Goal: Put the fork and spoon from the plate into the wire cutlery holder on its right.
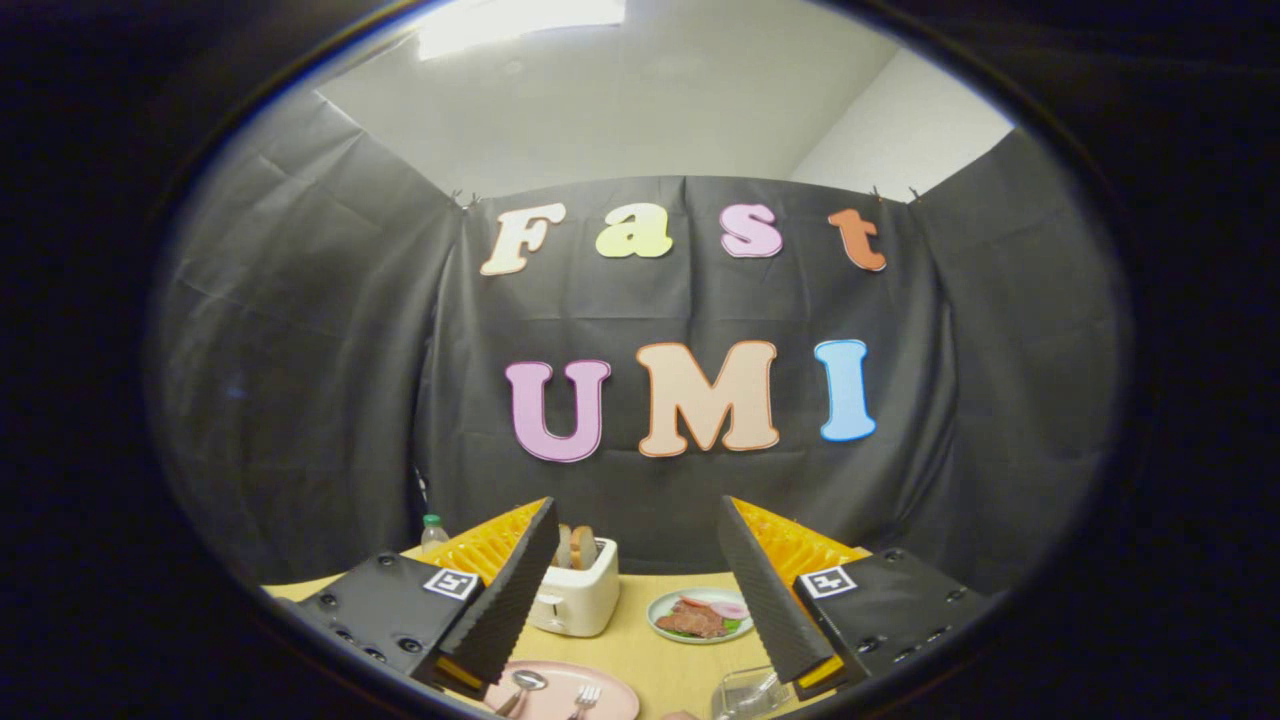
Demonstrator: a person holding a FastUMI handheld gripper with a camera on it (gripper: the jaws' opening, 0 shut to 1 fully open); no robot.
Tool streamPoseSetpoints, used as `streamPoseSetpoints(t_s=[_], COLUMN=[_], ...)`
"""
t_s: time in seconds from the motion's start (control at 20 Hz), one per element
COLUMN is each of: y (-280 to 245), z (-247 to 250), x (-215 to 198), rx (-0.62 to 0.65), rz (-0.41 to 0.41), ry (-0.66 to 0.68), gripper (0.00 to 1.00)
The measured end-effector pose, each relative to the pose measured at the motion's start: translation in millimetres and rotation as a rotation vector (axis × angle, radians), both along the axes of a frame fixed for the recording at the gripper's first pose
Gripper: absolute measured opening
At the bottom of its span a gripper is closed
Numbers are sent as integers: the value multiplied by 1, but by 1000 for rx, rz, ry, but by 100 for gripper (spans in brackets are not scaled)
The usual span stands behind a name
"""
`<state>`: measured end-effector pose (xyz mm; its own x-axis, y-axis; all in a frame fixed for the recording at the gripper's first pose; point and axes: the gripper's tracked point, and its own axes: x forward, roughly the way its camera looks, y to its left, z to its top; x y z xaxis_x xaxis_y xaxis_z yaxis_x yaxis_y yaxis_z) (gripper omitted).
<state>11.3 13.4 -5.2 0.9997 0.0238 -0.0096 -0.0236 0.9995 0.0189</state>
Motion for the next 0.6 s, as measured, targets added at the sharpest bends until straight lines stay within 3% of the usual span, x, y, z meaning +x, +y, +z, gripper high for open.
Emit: streamPoseSetpoints(t_s=[0.25, 0.6], y=[2, 16], z=[-18, -77], x=[0, -7], rx=[-7, -26], rz=[8, 51], ry=[43, 208], gripper=[100, 100])
